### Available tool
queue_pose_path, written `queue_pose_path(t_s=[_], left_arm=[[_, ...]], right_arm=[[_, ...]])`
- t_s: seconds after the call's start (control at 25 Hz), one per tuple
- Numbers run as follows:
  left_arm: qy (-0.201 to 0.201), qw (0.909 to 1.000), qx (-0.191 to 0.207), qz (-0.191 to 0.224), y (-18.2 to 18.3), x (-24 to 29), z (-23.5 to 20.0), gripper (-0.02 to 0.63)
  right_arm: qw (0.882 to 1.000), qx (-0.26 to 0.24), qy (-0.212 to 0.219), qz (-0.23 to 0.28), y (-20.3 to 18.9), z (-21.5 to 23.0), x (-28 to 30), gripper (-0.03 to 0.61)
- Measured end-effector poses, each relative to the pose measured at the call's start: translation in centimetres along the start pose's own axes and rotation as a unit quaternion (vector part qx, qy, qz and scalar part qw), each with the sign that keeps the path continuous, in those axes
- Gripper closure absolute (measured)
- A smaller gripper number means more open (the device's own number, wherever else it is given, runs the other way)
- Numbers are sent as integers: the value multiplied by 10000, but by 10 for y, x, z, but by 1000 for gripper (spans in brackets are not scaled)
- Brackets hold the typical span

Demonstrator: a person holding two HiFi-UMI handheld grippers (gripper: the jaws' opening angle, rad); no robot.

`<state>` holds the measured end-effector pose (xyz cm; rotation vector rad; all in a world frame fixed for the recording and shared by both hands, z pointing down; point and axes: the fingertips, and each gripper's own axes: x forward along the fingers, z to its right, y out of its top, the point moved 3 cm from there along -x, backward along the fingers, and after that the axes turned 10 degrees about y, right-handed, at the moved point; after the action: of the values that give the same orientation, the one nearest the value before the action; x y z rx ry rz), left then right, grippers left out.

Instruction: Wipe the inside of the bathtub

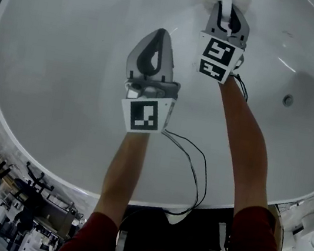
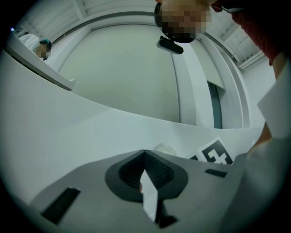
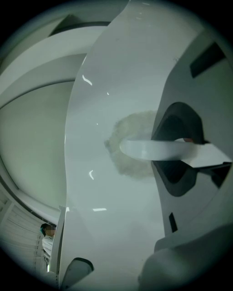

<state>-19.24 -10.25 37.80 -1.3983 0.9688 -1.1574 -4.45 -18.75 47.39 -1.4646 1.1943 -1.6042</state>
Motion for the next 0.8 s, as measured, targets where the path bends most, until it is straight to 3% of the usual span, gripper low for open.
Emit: queue_pose_path(t_s=[0.48, 0.8], left_arm=[[-376, 9993, 86, 20, -1, 7, 113, 598], [-631, 9978, 191, -13, -3, -1, 151, 598]], right_arm=[[9993, 42, -367, -77, -34, 115, -48, 486], [9981, 152, -583, -109, -50, 151, -74, 486]])
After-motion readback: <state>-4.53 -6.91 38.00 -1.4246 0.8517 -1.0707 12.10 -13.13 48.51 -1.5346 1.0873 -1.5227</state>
